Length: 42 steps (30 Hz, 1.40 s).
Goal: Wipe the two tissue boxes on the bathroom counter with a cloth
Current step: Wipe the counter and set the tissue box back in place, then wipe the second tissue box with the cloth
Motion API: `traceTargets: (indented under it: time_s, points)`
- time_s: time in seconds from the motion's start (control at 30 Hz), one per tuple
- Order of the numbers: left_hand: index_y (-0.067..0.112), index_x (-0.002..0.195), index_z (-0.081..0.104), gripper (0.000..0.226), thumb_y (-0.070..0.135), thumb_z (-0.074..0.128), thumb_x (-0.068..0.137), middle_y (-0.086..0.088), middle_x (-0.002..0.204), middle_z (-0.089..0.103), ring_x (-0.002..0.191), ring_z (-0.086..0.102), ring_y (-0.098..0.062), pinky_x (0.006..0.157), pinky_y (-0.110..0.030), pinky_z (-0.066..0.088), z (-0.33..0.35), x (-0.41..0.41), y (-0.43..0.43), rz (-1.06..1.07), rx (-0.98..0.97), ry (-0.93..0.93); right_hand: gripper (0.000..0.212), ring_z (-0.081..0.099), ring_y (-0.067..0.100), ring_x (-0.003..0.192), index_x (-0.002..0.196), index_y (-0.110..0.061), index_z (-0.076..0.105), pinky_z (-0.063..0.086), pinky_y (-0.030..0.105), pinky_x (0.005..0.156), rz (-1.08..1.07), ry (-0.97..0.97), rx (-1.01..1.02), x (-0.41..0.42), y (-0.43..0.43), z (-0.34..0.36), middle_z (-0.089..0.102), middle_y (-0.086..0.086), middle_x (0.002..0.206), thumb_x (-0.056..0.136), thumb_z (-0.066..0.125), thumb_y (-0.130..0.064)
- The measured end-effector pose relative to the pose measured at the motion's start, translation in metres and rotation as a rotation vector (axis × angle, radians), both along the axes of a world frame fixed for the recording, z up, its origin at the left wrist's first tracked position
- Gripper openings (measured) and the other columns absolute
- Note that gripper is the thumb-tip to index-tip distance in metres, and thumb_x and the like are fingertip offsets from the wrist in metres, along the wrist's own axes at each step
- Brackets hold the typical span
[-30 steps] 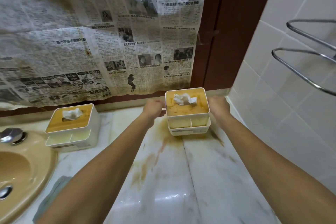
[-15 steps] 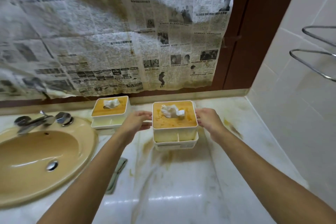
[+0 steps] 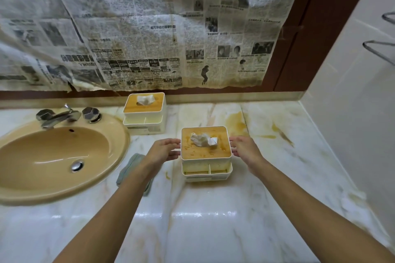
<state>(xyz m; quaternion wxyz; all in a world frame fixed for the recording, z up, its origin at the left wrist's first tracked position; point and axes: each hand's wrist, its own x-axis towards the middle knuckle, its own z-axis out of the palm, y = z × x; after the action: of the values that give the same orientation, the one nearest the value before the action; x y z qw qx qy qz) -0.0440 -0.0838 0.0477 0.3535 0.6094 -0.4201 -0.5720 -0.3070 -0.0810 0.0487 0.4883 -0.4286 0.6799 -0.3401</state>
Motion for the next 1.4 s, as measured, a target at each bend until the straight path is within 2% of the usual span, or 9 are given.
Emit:
traceTargets:
  time_s: [0.2, 0.5, 0.67, 0.77, 0.87, 1.07, 1.13, 1.27, 1.4]
  points:
    - [0.0, 0.115, 0.065, 0.028, -0.002, 0.044, 0.095, -0.013, 0.1, 0.069, 0.082, 0.065, -0.023, 0.078, -0.029, 0.054, -0.008, 0.003, 0.003, -0.013, 0.0, -0.016, 0.032, 0.067, 0.017, 0.079, 0.083, -0.024, 0.068, 0.052, 0.028, 0.076, 0.024, -0.024, 0.002, 0.0, 0.007, -0.001, 0.072, 0.001, 0.09, 0.096, 0.042, -0.011]
    - [0.006, 0.114, 0.065, 0.023, 0.006, 0.05, 0.097, -0.009, 0.105, 0.07, 0.082, 0.066, -0.021, 0.077, -0.031, 0.052, -0.008, 0.007, 0.005, -0.069, 0.003, -0.088, 0.029, 0.069, 0.023, 0.089, 0.113, -0.011, 0.069, 0.054, 0.035, 0.084, 0.083, 0.059, 0.047, -0.01, 0.005, 0.0, 0.071, 0.007, 0.104, 0.098, 0.045, -0.016]
    - [0.013, 0.111, 0.069, 0.021, 0.012, 0.057, 0.094, -0.002, 0.104, 0.068, 0.086, 0.067, -0.017, 0.063, -0.018, 0.046, -0.014, 0.045, 0.003, -0.126, -0.117, -0.487, 0.024, 0.062, 0.015, 0.088, 0.104, -0.015, 0.073, 0.047, 0.028, 0.077, -0.041, 0.293, -0.228, 0.006, 0.004, 0.029, 0.069, -0.002, 0.098, 0.095, 0.051, -0.017]
    - [0.016, 0.107, 0.07, 0.019, 0.015, 0.062, 0.09, 0.001, 0.105, 0.068, 0.098, 0.064, -0.018, 0.08, -0.025, 0.046, -0.024, 0.084, 0.003, -0.173, -0.141, -0.71, 0.021, 0.058, 0.004, 0.077, 0.095, -0.017, 0.072, 0.043, 0.018, 0.066, 0.008, 0.283, -0.361, 0.037, 0.01, 0.053, 0.065, -0.009, 0.083, 0.094, 0.051, -0.011]
    - [0.017, 0.104, 0.07, 0.018, 0.016, 0.064, 0.088, 0.002, 0.103, 0.068, 0.099, 0.062, -0.018, 0.088, -0.032, 0.047, -0.031, 0.12, 0.004, -0.182, -0.146, -0.846, 0.022, 0.057, 0.001, 0.066, 0.09, -0.021, 0.072, 0.044, 0.015, 0.058, 0.154, 0.241, -0.378, 0.079, 0.017, 0.058, 0.067, -0.006, 0.077, 0.093, 0.053, -0.01]
    - [0.025, 0.107, 0.067, 0.017, 0.03, 0.064, 0.091, 0.008, 0.103, 0.066, 0.096, 0.06, -0.014, 0.08, -0.031, 0.048, -0.043, 0.171, -0.003, -0.331, -0.252, -1.006, 0.015, 0.066, 0.011, 0.061, 0.091, -0.019, 0.071, 0.049, 0.02, 0.057, 0.415, 0.282, -0.326, 0.166, 0.014, 0.028, 0.069, 0.0, 0.075, 0.091, 0.056, -0.018]
    - [0.028, 0.111, 0.066, 0.022, 0.034, 0.064, 0.091, 0.009, 0.106, 0.065, 0.1, 0.058, -0.016, 0.084, -0.033, 0.048, -0.045, 0.173, -0.008, -0.394, -0.314, -1.076, 0.015, 0.071, 0.017, 0.066, 0.095, -0.015, 0.07, 0.053, 0.024, 0.061, 0.464, 0.298, -0.248, 0.186, 0.009, 0.012, 0.072, 0.007, 0.08, 0.091, 0.056, -0.017]
    - [0.033, 0.134, 0.053, 0.042, 0.039, 0.058, 0.093, 0.005, 0.123, 0.058, 0.116, 0.049, -0.024, 0.093, -0.039, 0.039, -0.054, 0.173, -0.024, -0.56, -0.333, -1.219, 0.029, 0.063, 0.033, 0.106, 0.116, -0.01, 0.066, 0.052, 0.035, 0.09, 0.537, 0.509, -0.091, 0.225, -0.005, -0.035, 0.065, 0.018, 0.115, 0.09, 0.056, -0.018]
    - [0.033, 0.136, 0.049, 0.046, 0.047, 0.055, 0.093, -0.001, 0.128, 0.049, 0.118, 0.041, -0.025, 0.094, -0.04, 0.034, -0.071, 0.174, -0.035, -0.674, -0.353, -1.324, 0.026, 0.057, 0.041, 0.11, 0.116, -0.002, 0.056, 0.045, 0.04, 0.089, 0.566, 0.711, -0.047, 0.242, -0.007, -0.069, 0.05, 0.019, 0.123, 0.094, 0.053, -0.015]
